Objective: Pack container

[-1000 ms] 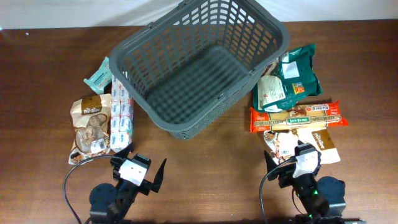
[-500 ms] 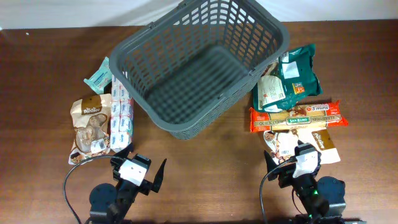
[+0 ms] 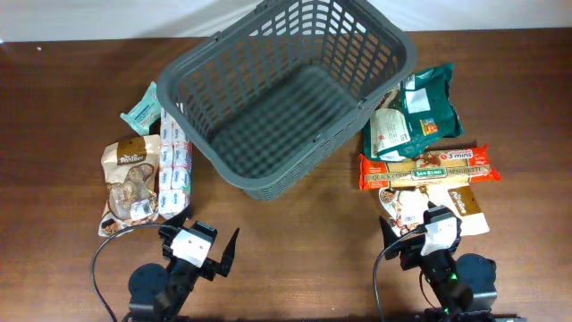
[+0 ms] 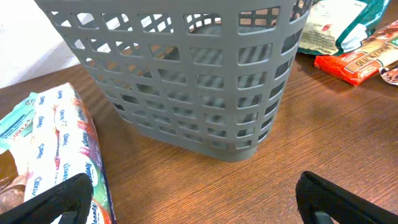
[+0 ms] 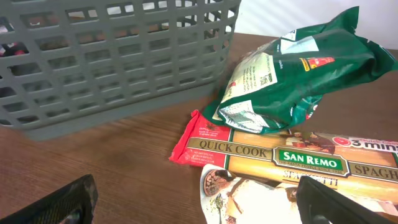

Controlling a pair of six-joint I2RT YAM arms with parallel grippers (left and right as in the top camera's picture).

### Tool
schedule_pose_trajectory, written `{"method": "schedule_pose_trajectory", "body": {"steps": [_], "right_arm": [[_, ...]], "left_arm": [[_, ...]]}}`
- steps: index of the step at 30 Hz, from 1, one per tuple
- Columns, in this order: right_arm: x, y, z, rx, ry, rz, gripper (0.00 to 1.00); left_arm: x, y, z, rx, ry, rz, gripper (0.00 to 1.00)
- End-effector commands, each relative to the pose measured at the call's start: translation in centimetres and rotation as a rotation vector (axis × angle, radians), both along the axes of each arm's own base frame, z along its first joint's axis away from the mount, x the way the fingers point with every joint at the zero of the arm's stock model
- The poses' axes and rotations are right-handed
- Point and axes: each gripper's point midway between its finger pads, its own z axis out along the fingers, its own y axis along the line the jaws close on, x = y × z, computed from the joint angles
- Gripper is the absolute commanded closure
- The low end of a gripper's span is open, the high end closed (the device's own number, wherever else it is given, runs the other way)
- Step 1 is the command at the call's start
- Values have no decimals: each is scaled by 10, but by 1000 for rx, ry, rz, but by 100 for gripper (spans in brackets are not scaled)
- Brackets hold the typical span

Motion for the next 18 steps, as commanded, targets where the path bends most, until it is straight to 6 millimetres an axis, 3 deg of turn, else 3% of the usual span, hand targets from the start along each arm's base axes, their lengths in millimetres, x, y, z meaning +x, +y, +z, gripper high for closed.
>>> {"method": "schedule_pose_trajectory", "body": {"steps": [1,12,17,18], "right_arm": [[0,2,-1,1,-6,7,1],[-1,6,0,69,13,11,1],[-7,20,0,789,274,-144,1],[-7,21,1,845,295,-153,1]], "left_arm": [[0,-1,0,7,-9,-9,1],[0,-1,0,7,-10,-9,1],[0,-1,0,7,-9,-8,1],[0,-1,0,7,-10,-9,1]]}}
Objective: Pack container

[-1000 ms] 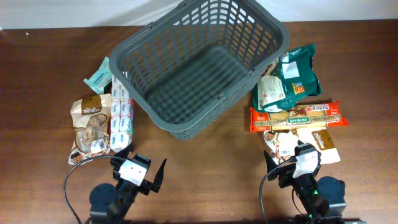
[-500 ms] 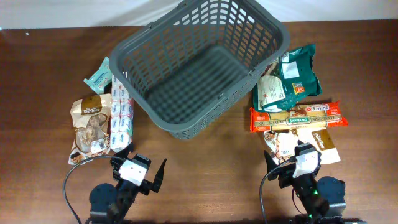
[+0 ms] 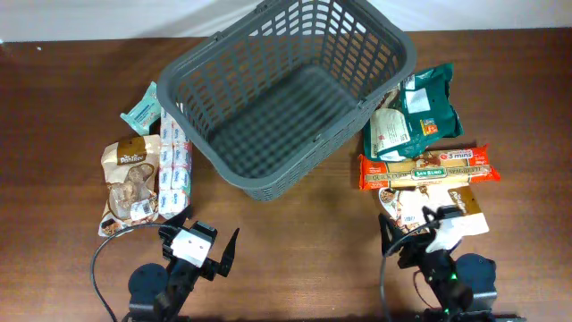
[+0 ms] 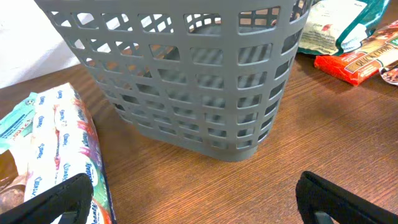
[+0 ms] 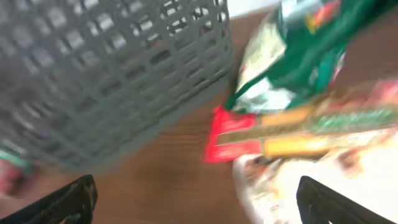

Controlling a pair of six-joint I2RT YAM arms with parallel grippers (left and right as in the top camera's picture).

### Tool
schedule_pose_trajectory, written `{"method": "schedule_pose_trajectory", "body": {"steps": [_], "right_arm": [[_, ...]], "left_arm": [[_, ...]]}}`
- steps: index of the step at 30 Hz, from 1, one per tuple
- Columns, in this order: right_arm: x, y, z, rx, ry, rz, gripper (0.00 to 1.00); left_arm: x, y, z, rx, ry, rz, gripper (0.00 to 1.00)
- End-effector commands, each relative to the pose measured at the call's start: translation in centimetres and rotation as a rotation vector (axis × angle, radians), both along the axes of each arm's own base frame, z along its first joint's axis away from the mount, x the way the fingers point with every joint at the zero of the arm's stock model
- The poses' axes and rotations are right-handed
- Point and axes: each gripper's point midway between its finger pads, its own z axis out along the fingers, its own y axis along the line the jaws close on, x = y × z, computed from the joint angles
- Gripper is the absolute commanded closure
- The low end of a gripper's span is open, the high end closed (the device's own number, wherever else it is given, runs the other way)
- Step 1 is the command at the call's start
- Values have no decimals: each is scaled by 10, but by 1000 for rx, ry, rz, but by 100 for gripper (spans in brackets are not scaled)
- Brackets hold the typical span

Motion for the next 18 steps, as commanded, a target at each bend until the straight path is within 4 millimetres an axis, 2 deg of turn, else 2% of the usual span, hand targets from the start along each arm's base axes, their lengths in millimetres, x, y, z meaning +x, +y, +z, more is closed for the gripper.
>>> {"method": "schedule_pose_trajectory", "body": {"steps": [1,7,12,15,18], "right_arm": [[-5,14,1,455,164,-66,1],[-4,15,4,488,164,-68,1],[-2,15,-7,442,210,-69,1],[7,13,13,364,159,-50,1],[19,6,41,216,115,-50,1]], "left_arm": [[0,-1,0,7,-9,-9,1],[0,-1,0,7,-10,-9,1],[0,-1,0,7,-10,-9,1],[0,-1,0,7,-9,-8,1],[0,-1,0,7,-10,-9,1]]}}
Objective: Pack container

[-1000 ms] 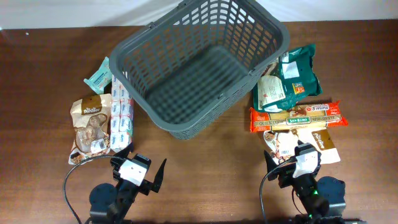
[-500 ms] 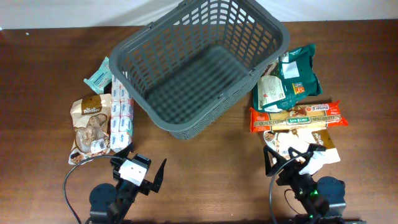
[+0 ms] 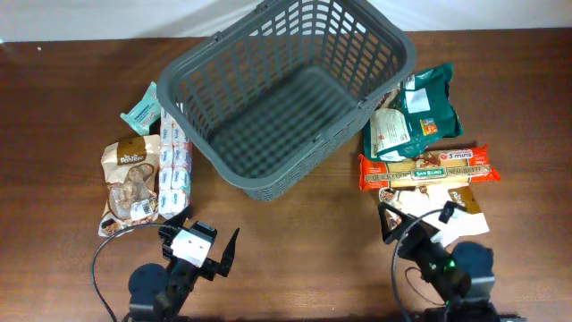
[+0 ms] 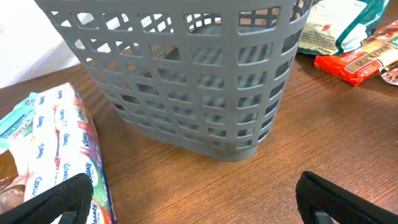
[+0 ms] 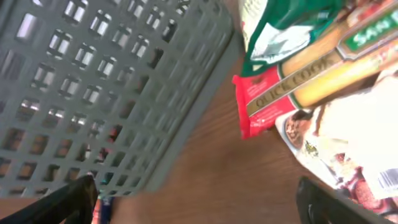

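The grey plastic basket (image 3: 234,174) stands empty at the table's middle back, and its slatted wall fills the left wrist view (image 4: 186,81). My left gripper (image 3: 202,235) sits open in front of it over bare wood, next to a tissue pack (image 4: 56,143). My right gripper (image 3: 418,222) is open too and rolled to one side, so its view is tilted. It hangs over the near edge of a white and brown pouch (image 5: 348,137). Beyond the pouch lie a red spaghetti pack (image 5: 292,81) and a green bag (image 5: 280,25).
Left of the basket lie a teal packet (image 3: 141,109), the tissue pack (image 3: 175,165) and a brown cookie bag (image 3: 130,183). The right-hand goods lie close against the basket's right wall (image 5: 106,81). A black cable (image 3: 103,255) loops by the left arm's base.
My right wrist has rolled further, so its view of basket and spaghetti pack is more tilted and sharp rather than blurred. The left arm and all goods are unmoved.
Both grippers stood open at the front of the table, level, with the basket empty. Then the right wrist was mid-turn, its view blurred and slanting. Now it is rolled well over above the pouch, and the left gripper has stayed put throughout.
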Controlling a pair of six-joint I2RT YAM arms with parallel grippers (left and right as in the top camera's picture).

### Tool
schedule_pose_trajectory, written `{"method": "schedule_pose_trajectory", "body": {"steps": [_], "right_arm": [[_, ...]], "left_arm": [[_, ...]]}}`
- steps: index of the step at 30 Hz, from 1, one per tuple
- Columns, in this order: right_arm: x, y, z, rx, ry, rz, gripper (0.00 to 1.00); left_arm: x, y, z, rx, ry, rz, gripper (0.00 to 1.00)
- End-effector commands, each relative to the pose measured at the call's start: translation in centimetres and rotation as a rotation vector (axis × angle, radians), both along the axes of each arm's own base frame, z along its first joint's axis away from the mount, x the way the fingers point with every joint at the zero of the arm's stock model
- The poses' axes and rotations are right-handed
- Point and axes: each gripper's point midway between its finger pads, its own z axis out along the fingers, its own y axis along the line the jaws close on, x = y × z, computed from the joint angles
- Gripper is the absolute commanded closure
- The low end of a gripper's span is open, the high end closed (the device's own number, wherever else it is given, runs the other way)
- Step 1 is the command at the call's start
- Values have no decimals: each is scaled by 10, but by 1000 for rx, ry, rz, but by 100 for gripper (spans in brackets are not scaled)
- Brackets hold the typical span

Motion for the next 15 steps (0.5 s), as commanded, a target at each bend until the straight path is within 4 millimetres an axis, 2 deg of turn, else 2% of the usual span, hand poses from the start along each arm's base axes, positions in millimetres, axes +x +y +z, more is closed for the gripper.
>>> {"method": "schedule_pose_trajectory", "body": {"steps": [1,6,9,14,15], "right_arm": [[16,-3,49,-190,-101,47,1],[47,0,78,-339,9,148,1],[77,2,109,-436,45,213,0],[135,6,175,-522,12,264,19],[146,7,188,-536,-7,266,26]], "left_arm": [[0,-1,0,7,-10,-9,1],[0,-1,0,7,-10,-9,1],[0,-1,0,7,-10,-9,1],[0,-1,0,7,-10,-8,1],[0,-1,0,7,-10,-8,1]]}}
